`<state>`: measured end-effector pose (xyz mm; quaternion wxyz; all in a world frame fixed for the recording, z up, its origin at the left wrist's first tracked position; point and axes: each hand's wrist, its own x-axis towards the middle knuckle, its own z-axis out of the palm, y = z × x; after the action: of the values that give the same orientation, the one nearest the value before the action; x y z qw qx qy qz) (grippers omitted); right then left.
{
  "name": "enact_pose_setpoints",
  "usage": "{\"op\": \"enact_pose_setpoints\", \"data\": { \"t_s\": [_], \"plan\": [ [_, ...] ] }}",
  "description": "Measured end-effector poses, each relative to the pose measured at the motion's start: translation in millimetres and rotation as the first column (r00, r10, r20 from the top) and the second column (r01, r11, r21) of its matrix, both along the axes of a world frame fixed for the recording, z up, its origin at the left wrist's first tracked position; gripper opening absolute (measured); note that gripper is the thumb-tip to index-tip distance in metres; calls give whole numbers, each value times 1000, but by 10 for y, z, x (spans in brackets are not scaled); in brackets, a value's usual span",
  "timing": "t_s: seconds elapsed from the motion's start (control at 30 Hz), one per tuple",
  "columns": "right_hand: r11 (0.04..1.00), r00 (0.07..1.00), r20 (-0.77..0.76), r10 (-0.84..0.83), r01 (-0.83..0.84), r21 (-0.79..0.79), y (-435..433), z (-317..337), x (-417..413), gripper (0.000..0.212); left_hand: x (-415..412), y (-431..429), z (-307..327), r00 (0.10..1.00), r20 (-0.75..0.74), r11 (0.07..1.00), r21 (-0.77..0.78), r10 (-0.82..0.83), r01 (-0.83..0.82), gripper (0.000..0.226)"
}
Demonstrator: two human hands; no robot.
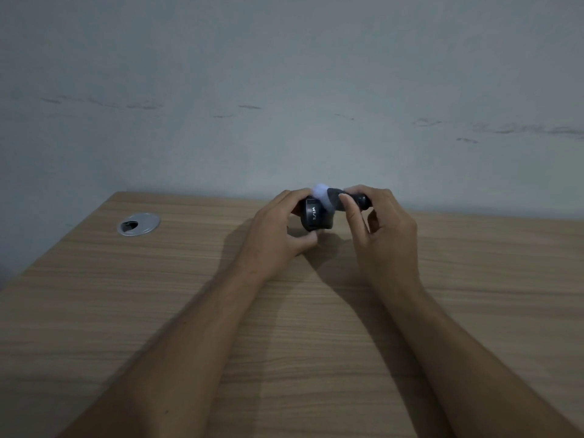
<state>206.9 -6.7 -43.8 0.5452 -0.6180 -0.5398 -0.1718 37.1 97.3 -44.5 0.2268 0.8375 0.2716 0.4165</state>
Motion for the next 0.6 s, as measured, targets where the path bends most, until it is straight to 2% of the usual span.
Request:
{"op": "enact_pose_setpoints", "data": {
  "t_s": [0.17, 0.33, 0.47, 0.6],
  "plan": [
    [992, 979, -185, -83, 63, -111, 0, -73, 152, 15, -29, -33, 19, 995, 102, 971, -236, -19, 43, 56],
    [985, 981, -170, -98, 72, -156, 6, -99, 198, 13, -37, -100, 51, 994, 96, 908, -411, -43, 79, 51],
    [991, 985, -167, -35, 12, -135, -2, -63, 119, 10, -54, -133, 86, 999, 35, 900, -436, -2, 17, 51],
    [991, 986, -158, 44, -62, -115, -64, 22, 23, 11, -84, -203, 173, 992, -89, 936, -331, 93, -118, 58]
  ]
}}
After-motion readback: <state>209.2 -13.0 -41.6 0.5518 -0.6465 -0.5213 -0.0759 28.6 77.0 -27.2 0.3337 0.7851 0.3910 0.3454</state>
